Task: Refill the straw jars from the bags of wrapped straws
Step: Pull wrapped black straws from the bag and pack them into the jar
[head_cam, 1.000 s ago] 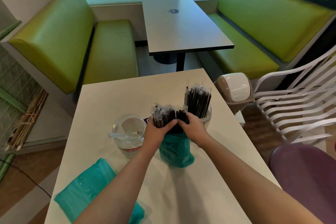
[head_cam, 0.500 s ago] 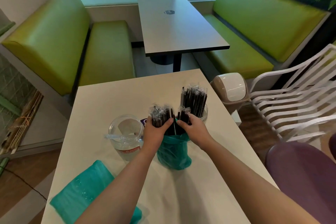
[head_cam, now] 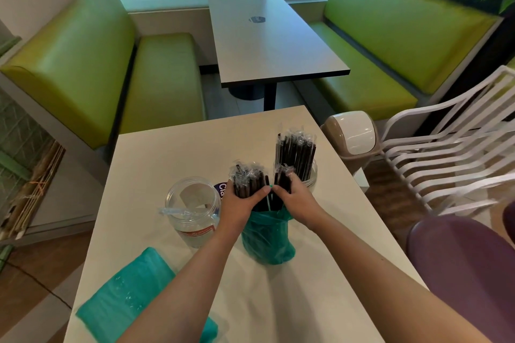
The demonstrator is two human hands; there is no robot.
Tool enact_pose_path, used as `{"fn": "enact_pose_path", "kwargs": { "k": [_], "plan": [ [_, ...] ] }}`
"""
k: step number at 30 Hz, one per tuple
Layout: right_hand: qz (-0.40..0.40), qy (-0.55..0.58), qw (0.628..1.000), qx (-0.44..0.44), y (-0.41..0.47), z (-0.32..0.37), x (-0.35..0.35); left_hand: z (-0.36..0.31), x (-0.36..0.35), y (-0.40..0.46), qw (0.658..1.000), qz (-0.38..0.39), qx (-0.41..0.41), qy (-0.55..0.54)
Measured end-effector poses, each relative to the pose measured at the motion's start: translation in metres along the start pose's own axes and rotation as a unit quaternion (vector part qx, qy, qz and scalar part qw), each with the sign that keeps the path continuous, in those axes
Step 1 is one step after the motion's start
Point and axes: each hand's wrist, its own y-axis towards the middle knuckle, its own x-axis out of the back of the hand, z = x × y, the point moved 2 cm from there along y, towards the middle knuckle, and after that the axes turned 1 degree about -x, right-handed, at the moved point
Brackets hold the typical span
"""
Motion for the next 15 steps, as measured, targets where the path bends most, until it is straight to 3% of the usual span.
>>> {"fn": "enact_pose_path", "kwargs": {
  "k": [4, 9, 15],
  "plan": [
    [0.034, 0.026, 0.999, 0.003, -0.004, 0.008, 0.001, -0.004, 0.0, 0.0, 0.999, -0.033, -0.002, 0.02],
    [-0.05, -0.036, 0.998, 0.034, 0.006, 0.023, 0.013, -0.011, -0.003, 0.0, 0.998, -0.048, -0.015, 0.029],
    [-0.06, -0.02, 0.991, 0.115, -0.003, 0.079, 0.041, -0.009, -0.003, 0.004, 0.999, -0.04, -0.02, 0.023]
  ]
}}
